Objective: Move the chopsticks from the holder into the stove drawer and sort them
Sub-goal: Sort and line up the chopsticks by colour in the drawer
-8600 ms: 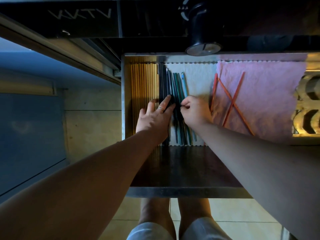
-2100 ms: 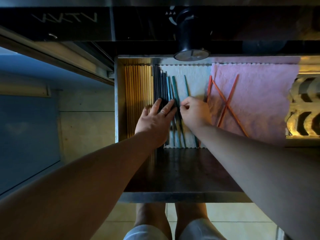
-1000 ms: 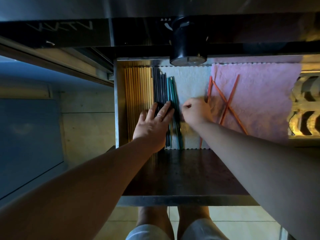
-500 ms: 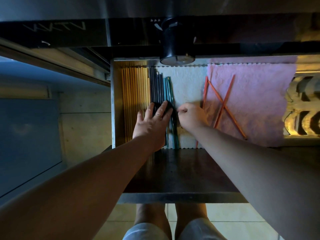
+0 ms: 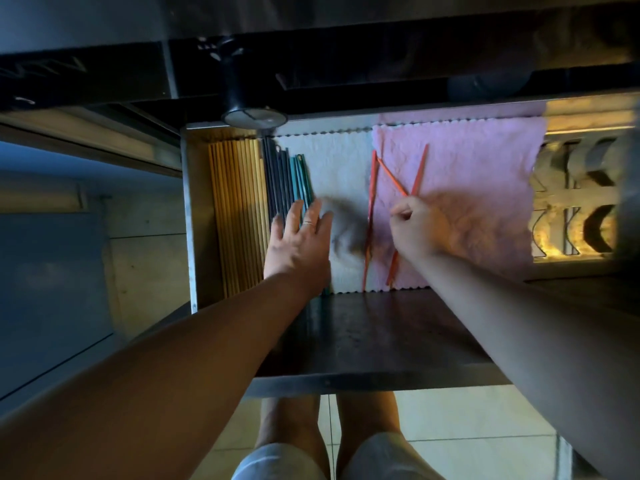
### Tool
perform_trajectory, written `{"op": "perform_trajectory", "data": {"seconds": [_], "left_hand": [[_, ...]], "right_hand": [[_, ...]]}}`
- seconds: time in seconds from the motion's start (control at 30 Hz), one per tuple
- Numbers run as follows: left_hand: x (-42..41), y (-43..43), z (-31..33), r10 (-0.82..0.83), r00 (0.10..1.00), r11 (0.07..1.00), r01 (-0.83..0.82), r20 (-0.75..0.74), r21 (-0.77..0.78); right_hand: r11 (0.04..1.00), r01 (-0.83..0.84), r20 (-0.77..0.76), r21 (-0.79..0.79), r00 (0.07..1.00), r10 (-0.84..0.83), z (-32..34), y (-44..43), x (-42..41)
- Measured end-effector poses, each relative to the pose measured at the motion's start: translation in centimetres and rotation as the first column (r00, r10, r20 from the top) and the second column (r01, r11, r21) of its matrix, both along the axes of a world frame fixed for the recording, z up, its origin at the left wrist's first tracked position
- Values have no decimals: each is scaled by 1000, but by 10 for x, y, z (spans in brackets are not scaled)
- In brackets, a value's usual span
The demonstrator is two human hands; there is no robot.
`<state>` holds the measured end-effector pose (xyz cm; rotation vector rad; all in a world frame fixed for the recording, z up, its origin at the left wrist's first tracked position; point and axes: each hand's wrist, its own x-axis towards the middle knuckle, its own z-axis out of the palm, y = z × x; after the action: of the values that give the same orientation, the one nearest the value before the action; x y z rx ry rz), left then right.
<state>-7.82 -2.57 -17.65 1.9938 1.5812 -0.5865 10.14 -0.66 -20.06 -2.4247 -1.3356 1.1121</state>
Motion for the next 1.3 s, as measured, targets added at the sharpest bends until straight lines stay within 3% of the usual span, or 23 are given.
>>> {"op": "perform_trajectory", "data": {"seconds": [0.13, 0.23, 0.37, 0.43, 0.57, 0.7, 0.93, 1.07, 1.17, 1.3], "left_hand": [[30, 4, -2, 62, 990, 998, -64, 127, 9], [55, 12, -5, 248, 947, 968, -234, 202, -90], [81, 22, -18, 635, 738, 772, -591, 229, -234], [88, 26, -23, 738, 644, 675, -699, 202, -237], [91, 33, -29, 749, 645, 663, -721, 151, -202], [94, 35, -31, 705, 700, 707, -678, 119, -199], [92, 38, -30, 696, 710, 715, -669, 109, -206], [89, 38, -31, 710, 692, 701, -677, 130, -225], [81, 36, -31, 734, 662, 678, -699, 154, -228], [66, 32, -27, 750, 637, 662, -723, 178, -198]], "right_hand": [[999, 5, 61, -35, 998, -3, 3, 2, 19], [996, 61, 120, -57, 991, -54, -2, 2, 37], [990, 25, 196, -137, 981, 2, -5, 0, 56], [990, 12, 160, -141, 987, 11, -8, 0, 58], [994, 6, 33, -109, 999, -3, -13, 2, 48], [994, -63, 55, -93, 996, 68, -14, 8, 42], [988, -121, 18, -95, 992, 123, -6, 9, 55], [988, -154, 72, -5, 985, 154, -5, 8, 48], [980, -184, 23, -77, 982, 186, -9, 7, 39], [980, -169, 75, -101, 981, 177, -13, 7, 30]]}}
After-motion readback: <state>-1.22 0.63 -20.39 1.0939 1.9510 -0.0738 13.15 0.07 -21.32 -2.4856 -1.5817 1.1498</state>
